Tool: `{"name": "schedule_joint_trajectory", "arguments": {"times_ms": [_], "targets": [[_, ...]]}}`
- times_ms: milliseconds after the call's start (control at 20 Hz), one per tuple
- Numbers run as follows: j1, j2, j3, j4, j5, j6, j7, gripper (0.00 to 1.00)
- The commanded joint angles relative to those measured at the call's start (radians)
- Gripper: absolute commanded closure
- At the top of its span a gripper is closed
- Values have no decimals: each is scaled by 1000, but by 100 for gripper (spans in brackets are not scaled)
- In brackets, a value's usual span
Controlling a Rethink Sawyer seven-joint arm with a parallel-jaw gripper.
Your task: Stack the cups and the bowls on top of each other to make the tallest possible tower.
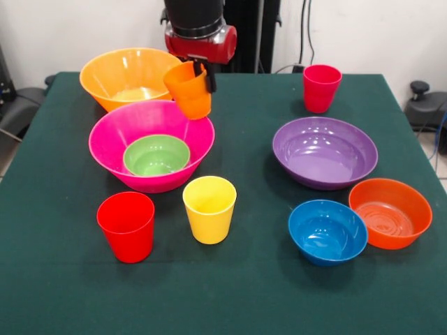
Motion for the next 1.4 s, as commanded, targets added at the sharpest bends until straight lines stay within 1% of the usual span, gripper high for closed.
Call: {"name": "schedule_joint_trajectory", "arguments": {"times_ms": [50, 450, 900, 1150, 1250, 1400], "targets": [[-24, 79, 120, -86, -91, -42, -116, 100], [-55, 109, 150, -105, -132, -46, -116, 100], [-79, 123, 180, -118, -150, -28, -107, 100], [-89, 139, 190, -142, -160, -8, -114, 100], [-95, 131, 195, -148, -162, 11, -121, 100], [-100, 81, 201, -154, -155, 84, -135, 100]]}}
